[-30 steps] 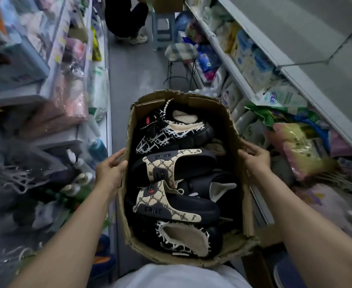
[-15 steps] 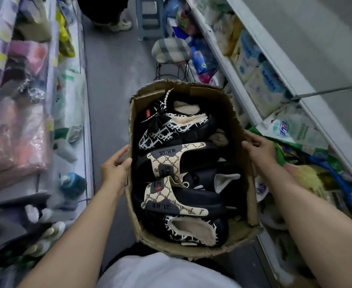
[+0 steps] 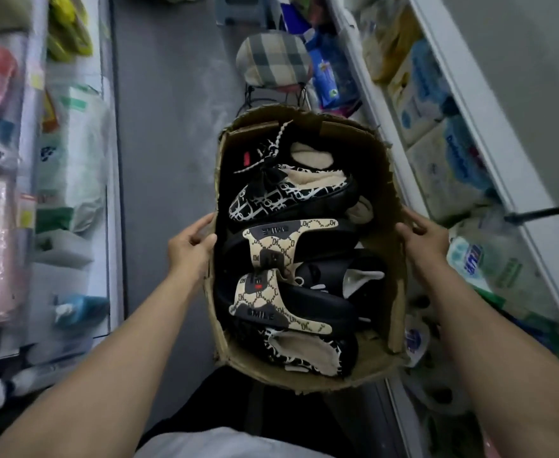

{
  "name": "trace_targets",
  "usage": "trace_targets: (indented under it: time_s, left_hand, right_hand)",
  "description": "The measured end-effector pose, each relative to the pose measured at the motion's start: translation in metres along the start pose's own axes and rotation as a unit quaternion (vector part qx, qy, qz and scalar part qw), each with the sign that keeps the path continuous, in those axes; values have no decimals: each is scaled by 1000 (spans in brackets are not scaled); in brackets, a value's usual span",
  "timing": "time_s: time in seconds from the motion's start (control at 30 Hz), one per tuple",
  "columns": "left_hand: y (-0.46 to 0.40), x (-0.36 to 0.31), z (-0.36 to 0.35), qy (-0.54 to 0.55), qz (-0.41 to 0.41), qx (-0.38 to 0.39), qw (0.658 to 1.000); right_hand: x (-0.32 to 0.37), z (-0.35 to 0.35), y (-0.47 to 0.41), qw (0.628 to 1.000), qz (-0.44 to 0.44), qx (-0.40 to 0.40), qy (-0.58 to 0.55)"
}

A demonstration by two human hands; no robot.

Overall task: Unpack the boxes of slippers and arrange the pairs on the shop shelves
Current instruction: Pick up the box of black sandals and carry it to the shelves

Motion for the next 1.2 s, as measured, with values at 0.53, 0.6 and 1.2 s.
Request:
trace_targets:
  time_s: [0.53,0.6,1.2]
  left_hand:
    - [-74,29,-135,25,36,-62,997]
    - [-90,31,-145,9,37,-60,997]
    - [-85,1,-152,-249,8,-23,968]
  right_hand:
    - [-52,-48,-210,997,-40,58,41]
    - [-57,-55,-226,996,-40,64,37]
    - [-53,-43,-182,959,-9,104,265]
Point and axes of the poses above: each hand's wrist, its own y-axis away from the middle knuckle, its own z-axis out of the back of the hand, x = y × z, the point moved 10 cm from there along -y, towards the middle knuckle, and after that the axes turned 2 degrees about y, right-handed, at the moved point
